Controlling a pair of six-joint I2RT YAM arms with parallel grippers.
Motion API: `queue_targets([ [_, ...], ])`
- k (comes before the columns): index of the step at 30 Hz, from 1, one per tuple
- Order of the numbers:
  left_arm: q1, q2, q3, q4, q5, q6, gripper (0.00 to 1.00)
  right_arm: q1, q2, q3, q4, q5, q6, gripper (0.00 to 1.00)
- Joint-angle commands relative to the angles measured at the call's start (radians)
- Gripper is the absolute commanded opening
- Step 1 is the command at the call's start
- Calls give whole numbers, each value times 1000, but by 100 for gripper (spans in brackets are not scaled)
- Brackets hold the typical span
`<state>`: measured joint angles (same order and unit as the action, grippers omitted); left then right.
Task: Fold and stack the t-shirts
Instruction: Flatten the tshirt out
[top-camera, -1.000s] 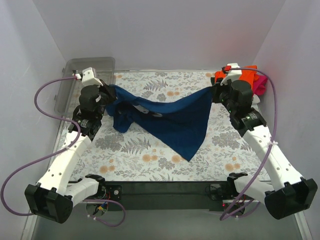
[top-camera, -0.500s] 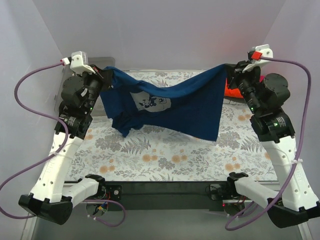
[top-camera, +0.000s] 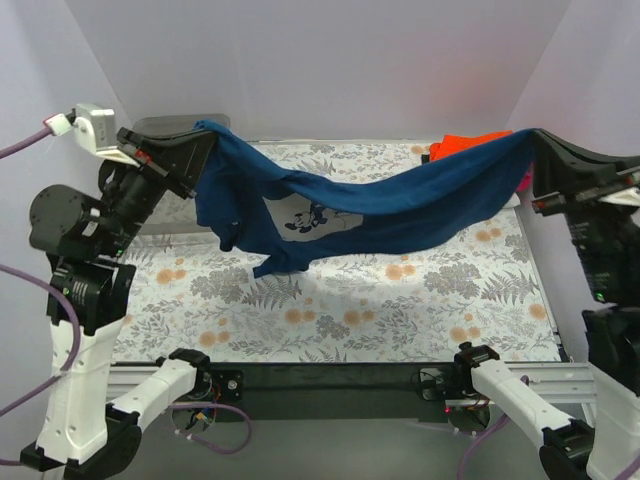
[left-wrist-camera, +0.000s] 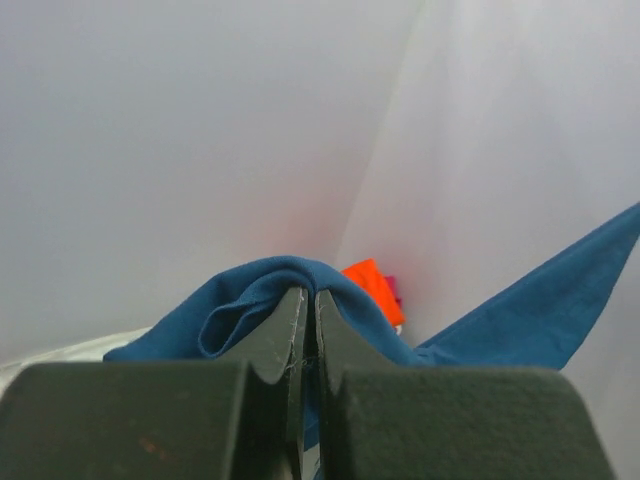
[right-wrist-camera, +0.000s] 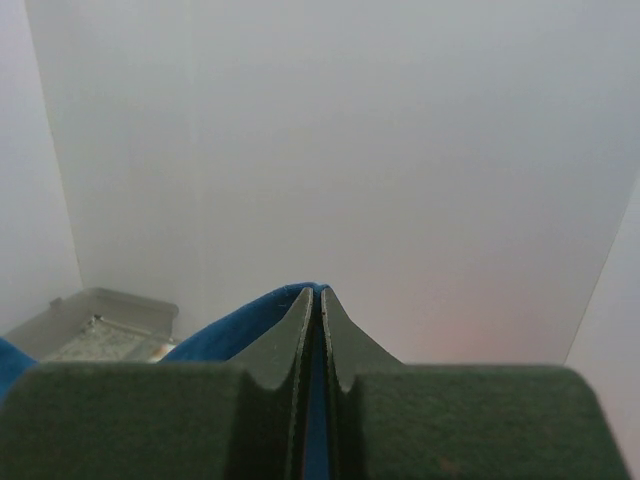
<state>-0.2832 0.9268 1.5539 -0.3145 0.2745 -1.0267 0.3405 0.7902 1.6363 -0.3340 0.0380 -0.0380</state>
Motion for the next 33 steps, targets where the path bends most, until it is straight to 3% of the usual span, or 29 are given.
queue_targets([
  [1,6,-54,78,-24,130,-36,0,-5,-29,100,-22,-16,-22,1],
  [14,6,-72,293,-51,206,-84,0,-1,-32,234,-77,-23,-17,1],
  [18,4,-34,265,-51,183,-78,0,-1,3,214,-69,-9,-20,1],
  [26,6,151,229,-64,62,-38,0,-1,87,86,10,28,-16,1],
  [33,4,293,327,-40,38,10,0,-1,184,102,61,66,-51,1],
])
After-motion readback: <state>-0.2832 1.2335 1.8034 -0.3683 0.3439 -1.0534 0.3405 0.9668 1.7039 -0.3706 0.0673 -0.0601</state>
